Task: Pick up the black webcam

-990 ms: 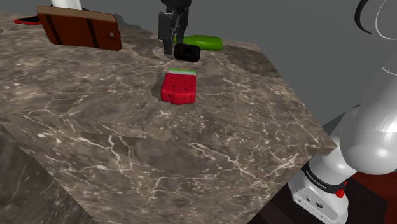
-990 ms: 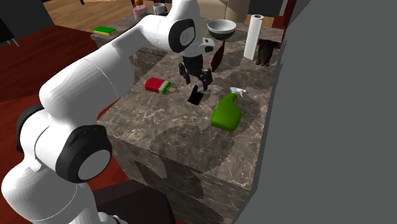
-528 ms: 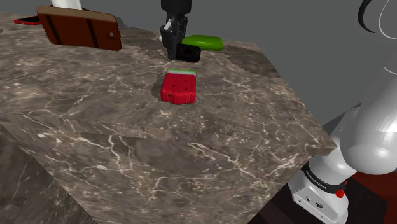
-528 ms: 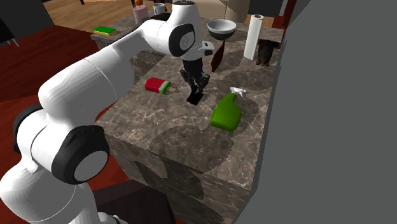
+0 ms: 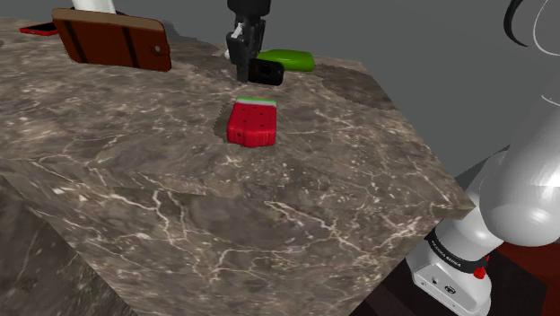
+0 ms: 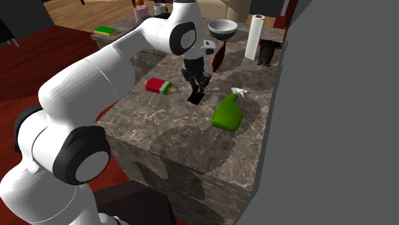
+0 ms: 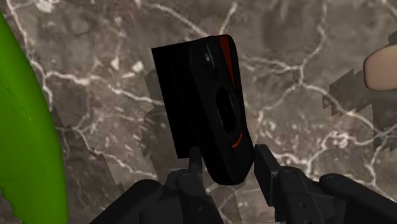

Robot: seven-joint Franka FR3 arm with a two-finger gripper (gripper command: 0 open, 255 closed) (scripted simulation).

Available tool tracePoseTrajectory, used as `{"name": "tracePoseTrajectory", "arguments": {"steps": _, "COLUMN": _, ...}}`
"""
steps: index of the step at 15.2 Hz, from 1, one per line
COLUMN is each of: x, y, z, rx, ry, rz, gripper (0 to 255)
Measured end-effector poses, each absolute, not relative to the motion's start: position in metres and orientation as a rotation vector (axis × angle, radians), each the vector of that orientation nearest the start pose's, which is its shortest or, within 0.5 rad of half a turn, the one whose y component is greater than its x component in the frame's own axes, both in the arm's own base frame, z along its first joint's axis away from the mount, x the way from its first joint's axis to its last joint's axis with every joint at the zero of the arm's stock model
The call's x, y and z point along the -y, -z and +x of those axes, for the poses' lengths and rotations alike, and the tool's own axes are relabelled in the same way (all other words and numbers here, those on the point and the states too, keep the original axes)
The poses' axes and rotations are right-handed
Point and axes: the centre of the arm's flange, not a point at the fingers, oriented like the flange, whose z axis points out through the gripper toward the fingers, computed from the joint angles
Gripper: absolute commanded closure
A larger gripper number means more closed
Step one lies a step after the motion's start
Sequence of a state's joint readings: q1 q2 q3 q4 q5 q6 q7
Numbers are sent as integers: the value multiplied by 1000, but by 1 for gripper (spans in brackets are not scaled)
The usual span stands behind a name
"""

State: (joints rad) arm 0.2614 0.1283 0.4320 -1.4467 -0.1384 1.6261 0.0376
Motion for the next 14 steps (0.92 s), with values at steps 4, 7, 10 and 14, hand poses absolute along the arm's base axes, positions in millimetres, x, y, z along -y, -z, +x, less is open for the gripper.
{"name": "tracePoseTrajectory", "arguments": {"steps": 4, "x": -356, "y": -640, "z": 478, "rx": 1027, "ry": 142, "rz": -3026, "gripper": 255}}
{"name": "tracePoseTrajectory", "arguments": {"steps": 7, "x": -358, "y": -657, "z": 480, "rx": 1027, "ry": 142, "rz": -3026, "gripper": 255}}
{"name": "tracePoseTrajectory", "arguments": {"steps": 10, "x": -358, "y": -673, "z": 479, "rx": 1027, "ry": 142, "rz": -3026, "gripper": 255}}
{"name": "tracePoseTrajectory", "arguments": {"steps": 14, "x": -357, "y": -690, "z": 479, "rx": 1027, "ry": 142, "rz": -3026, "gripper": 255}}
